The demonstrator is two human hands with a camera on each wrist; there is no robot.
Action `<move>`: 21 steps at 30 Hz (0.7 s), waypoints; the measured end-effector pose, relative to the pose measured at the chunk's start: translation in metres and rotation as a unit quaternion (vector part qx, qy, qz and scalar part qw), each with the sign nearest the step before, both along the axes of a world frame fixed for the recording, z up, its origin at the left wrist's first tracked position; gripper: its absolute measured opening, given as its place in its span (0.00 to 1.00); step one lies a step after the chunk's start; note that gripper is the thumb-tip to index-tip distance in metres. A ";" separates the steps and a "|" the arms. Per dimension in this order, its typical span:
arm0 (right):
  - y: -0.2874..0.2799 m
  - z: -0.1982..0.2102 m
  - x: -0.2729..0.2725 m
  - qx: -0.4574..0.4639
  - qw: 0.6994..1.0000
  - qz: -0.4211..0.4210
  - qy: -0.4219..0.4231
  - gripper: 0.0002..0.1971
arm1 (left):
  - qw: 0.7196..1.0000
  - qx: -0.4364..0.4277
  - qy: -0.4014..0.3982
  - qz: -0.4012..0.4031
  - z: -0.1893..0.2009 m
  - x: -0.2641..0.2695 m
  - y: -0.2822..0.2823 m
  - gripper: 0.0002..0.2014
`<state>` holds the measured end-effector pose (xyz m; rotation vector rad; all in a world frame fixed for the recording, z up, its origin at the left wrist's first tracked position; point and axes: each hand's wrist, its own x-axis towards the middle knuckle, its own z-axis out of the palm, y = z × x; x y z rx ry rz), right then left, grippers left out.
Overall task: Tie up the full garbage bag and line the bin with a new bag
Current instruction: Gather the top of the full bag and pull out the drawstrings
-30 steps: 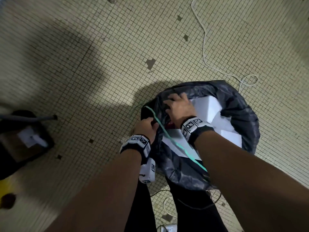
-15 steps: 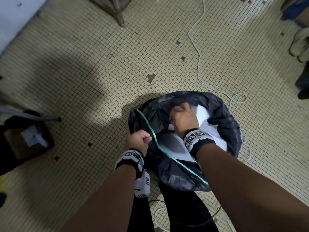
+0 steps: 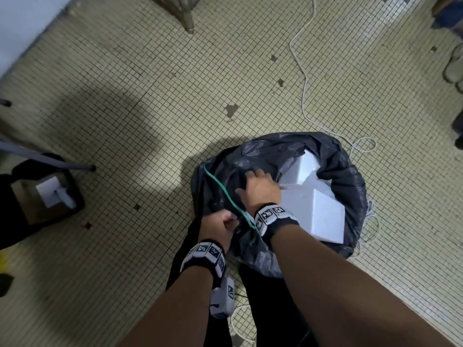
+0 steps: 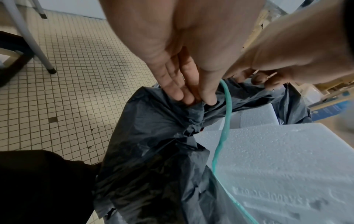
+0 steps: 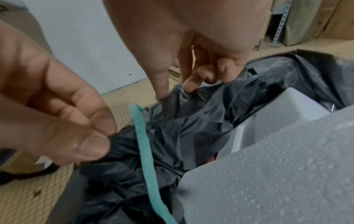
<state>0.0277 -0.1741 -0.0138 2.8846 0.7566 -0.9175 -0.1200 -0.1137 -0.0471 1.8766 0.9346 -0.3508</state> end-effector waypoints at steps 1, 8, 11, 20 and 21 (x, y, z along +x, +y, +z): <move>0.005 -0.005 0.001 -0.007 1.000 -0.002 -0.006 0.22 | 1.000 -0.003 0.008 -0.009 0.000 0.000 0.002 0.01; 0.008 -0.021 0.009 -0.034 0.999 0.021 -0.005 0.13 | 0.999 -0.026 0.034 -0.002 0.004 0.012 0.022 0.03; 0.000 -0.016 0.007 0.006 1.000 -0.009 0.001 0.13 | 0.998 0.037 0.021 0.039 0.003 0.023 0.034 0.07; -0.033 0.013 -0.003 0.079 0.993 -0.084 0.025 0.10 | 0.994 0.011 0.108 0.021 -0.018 0.073 0.039 0.25; -0.034 0.015 -0.004 0.081 0.992 -0.092 0.026 0.10 | 0.994 0.018 0.102 0.034 -0.021 0.074 0.039 0.22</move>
